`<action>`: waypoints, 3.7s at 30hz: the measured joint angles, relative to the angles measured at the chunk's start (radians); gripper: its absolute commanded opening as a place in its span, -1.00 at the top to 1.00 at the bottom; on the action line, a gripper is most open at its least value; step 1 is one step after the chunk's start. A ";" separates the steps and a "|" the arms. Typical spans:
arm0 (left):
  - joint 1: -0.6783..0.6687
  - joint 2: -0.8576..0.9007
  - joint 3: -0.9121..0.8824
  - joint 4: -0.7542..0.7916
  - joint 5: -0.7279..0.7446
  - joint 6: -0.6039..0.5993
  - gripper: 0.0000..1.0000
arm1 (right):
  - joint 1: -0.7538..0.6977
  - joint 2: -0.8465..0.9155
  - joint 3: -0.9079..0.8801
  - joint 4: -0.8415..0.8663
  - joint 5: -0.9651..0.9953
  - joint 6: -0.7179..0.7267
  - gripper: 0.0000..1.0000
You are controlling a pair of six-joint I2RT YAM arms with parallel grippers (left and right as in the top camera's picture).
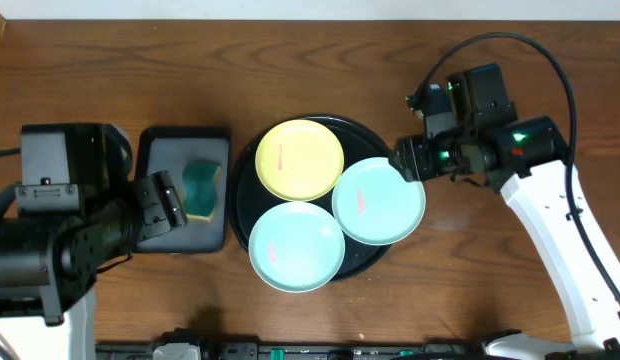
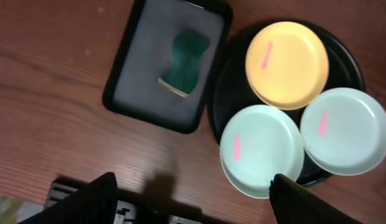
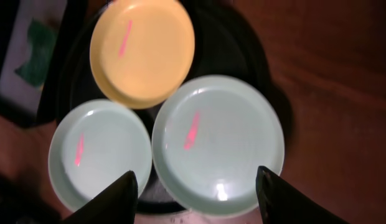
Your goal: Clean dirty plates on tray and stack at the side
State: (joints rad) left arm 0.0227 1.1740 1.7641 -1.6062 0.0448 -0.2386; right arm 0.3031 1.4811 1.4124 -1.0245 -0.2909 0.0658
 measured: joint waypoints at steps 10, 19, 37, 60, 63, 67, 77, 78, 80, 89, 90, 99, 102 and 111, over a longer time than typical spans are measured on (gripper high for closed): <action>0.000 0.022 -0.002 0.000 -0.045 -0.006 -0.57 | 0.008 0.099 0.000 0.182 0.004 -0.002 -0.10; 0.000 0.023 -0.003 0.000 -0.050 -0.020 -0.57 | 0.072 0.206 0.000 0.269 0.015 -0.003 -0.15; 0.000 0.023 -0.003 0.001 -0.051 -0.024 -0.57 | 0.089 0.257 0.000 0.219 0.032 -0.011 -0.07; 0.000 0.056 -0.003 0.017 -0.051 -0.024 -0.55 | 0.196 0.457 -0.001 0.345 0.138 0.005 0.36; 0.000 0.059 -0.003 0.017 -0.051 -0.024 -0.55 | 0.196 0.468 -0.001 0.380 0.146 0.013 0.36; 0.000 0.063 -0.003 0.017 -0.051 -0.024 -0.54 | 0.200 0.516 -0.001 0.436 0.153 0.021 0.36; 0.000 0.064 -0.048 0.018 -0.052 -0.027 -0.44 | 0.207 0.586 -0.001 0.480 0.154 0.044 0.49; 0.000 0.065 -0.052 0.018 -0.052 -0.027 -0.44 | 0.207 0.586 -0.001 0.480 0.154 0.046 0.50; 0.000 0.066 -0.054 0.024 -0.051 -0.027 -0.44 | 0.207 0.586 -0.001 0.480 0.154 0.048 0.50; 0.000 0.066 -0.054 0.100 -0.052 -0.014 -0.45 | 0.207 0.586 -0.001 0.540 0.154 0.053 0.41; 0.000 0.066 -0.054 0.103 -0.052 -0.010 -0.44 | 0.207 0.586 -0.001 0.540 0.154 0.053 0.41; 0.000 0.066 -0.054 0.135 -0.052 0.003 -0.47 | 0.207 0.586 -0.001 0.546 0.176 0.057 -0.16; 0.000 0.066 -0.054 0.135 -0.051 0.003 -0.86 | 0.206 0.586 -0.001 0.548 0.186 0.060 -0.98; 0.000 0.066 -0.054 0.135 -0.052 0.007 -0.86 | 0.205 0.586 -0.001 0.549 0.196 0.048 0.07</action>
State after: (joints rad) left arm 0.0227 1.2400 1.7100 -1.4708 -0.0071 -0.2314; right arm 0.5083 2.0674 1.4113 -0.4759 -0.0952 0.1139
